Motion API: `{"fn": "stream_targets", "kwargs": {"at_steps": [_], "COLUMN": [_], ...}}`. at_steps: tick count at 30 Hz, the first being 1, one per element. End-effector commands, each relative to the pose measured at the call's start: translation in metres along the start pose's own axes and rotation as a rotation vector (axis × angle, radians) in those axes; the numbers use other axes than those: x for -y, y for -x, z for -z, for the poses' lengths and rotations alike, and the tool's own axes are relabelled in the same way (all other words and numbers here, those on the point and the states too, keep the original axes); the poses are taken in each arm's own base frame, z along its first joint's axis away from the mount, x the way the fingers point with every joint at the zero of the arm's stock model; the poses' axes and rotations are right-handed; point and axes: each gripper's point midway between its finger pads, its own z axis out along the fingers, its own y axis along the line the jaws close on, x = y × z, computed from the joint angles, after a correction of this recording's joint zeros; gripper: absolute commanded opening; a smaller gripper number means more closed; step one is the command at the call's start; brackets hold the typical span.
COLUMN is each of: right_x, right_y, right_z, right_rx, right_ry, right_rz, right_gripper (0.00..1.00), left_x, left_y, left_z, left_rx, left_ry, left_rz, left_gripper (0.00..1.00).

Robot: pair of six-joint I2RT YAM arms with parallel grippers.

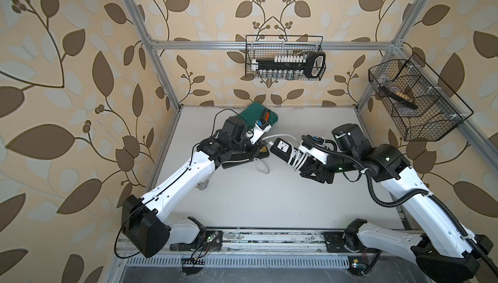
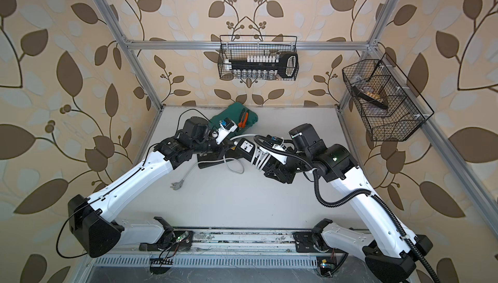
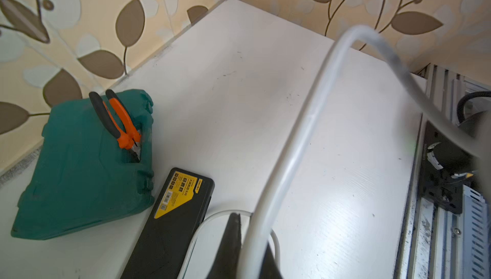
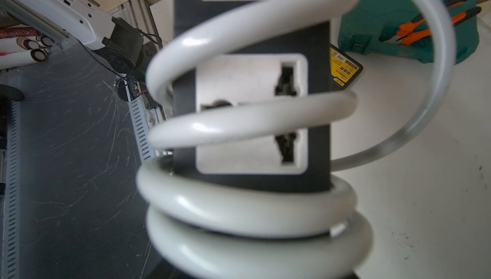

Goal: Unwrap the cord wrapped around the power strip
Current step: Unwrap the power cord from the power strip.

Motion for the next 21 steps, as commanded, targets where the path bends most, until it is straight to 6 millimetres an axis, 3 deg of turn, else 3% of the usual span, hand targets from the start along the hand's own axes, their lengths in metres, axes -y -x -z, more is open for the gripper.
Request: {"fn": "stream_targets", "kwargs": {"at_steps": [1, 7, 11, 14, 21], "right_x": [-0.009, 0.024, 0.046, 0.051, 0.042], "right_y": [0.035, 0.063, 0.073, 0.078, 0.081], "right_z": [0.027, 0.054, 0.063, 0.063, 0.059], "right_rx": [0.153, 0.200, 0.197, 0.183, 0.160], "right_ry": [-0.008, -0.223, -0.332, -0.340, -0.265], "right_rz": [0.053, 0.062, 0.053, 0.041, 0.001], "right_gripper": [0.00, 0.00, 0.00, 0.00, 0.00], "left_x": [-0.007, 0.001, 0.012, 0.035, 0.071], "left_y": [0.001, -0.035, -0.054, -0.039, 0.033], "left_z": [0.005, 0.002, 0.003, 0.016, 0.066], "left_rx": [0.010, -0.078, -0.130, -0.055, 0.327], "left_ry": [0.034, 0.009, -0.046, -0.160, -0.258], "left_rz": [0.036, 0.032, 0.010, -0.060, -0.244], "left_gripper": [0.00, 0.03, 0.13, 0.30, 0.62]}}
